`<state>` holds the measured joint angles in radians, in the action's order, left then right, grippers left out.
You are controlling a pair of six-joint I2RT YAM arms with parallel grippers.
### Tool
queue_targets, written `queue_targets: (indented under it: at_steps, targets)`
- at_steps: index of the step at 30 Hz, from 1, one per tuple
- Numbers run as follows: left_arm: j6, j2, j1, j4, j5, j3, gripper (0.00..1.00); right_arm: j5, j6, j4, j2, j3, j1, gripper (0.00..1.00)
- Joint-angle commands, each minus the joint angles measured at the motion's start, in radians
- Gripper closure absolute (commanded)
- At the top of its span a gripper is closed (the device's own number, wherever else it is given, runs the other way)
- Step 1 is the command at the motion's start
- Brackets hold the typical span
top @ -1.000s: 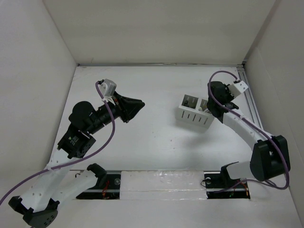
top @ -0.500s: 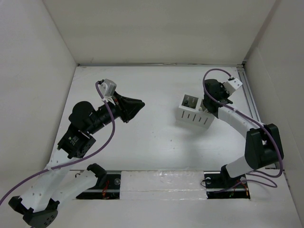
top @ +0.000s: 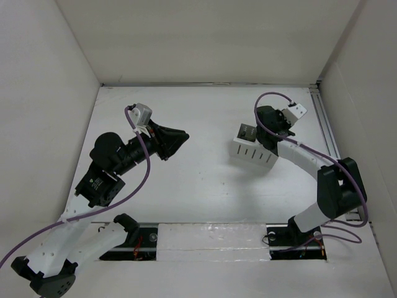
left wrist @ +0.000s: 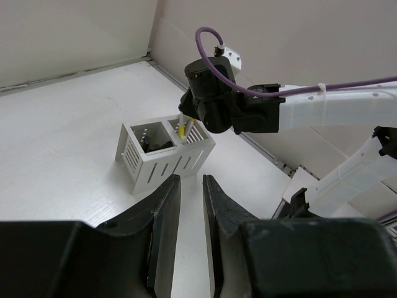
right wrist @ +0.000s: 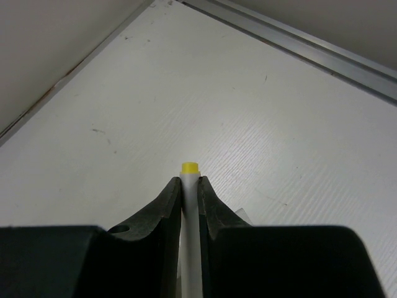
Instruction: Organize the desk
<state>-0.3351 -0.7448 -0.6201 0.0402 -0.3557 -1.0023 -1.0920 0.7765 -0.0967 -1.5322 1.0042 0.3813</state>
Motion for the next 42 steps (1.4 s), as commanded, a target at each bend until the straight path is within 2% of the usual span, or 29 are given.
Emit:
queue_targets:
  at_steps: [1,7,11,16,17,22,27,35,42]
  targets:
    - [-0.005,0.007,0.0,-0.062,-0.011,0.007,0.82,-0.058,0.04,-0.009,-0.019,0.004,0.021,1.0]
    - [-0.007,0.002,0.0,-0.062,-0.012,0.007,0.82,-0.077,0.069,-0.037,-0.028,0.008,0.021,1.0]
    - [-0.007,0.001,0.0,-0.063,-0.012,0.008,0.82,-0.083,0.084,-0.035,-0.022,-0.001,0.04,0.93]
    - [-0.007,-0.004,0.0,-0.063,-0.015,0.007,0.82,-0.066,0.083,-0.009,0.033,-0.029,0.05,0.89]
    - [-0.007,-0.004,0.0,-0.063,-0.015,0.007,0.82,-0.057,0.076,0.009,0.047,-0.044,0.059,0.85]
    - [-0.007,-0.005,0.0,-0.063,-0.014,0.007,0.82,-0.046,0.066,0.026,0.113,-0.064,0.059,0.81]
    - [-0.007,-0.011,0.0,-0.063,-0.014,0.007,0.82,-0.043,0.061,0.023,0.173,-0.073,0.082,0.66]
    - [-0.007,-0.008,0.0,-0.063,-0.012,0.007,0.82,-0.045,0.029,0.048,0.239,-0.095,0.102,0.65]
    - [-0.007,-0.005,0.0,-0.063,-0.012,0.007,0.82,0.056,0.034,0.04,0.283,-0.113,0.146,0.65]
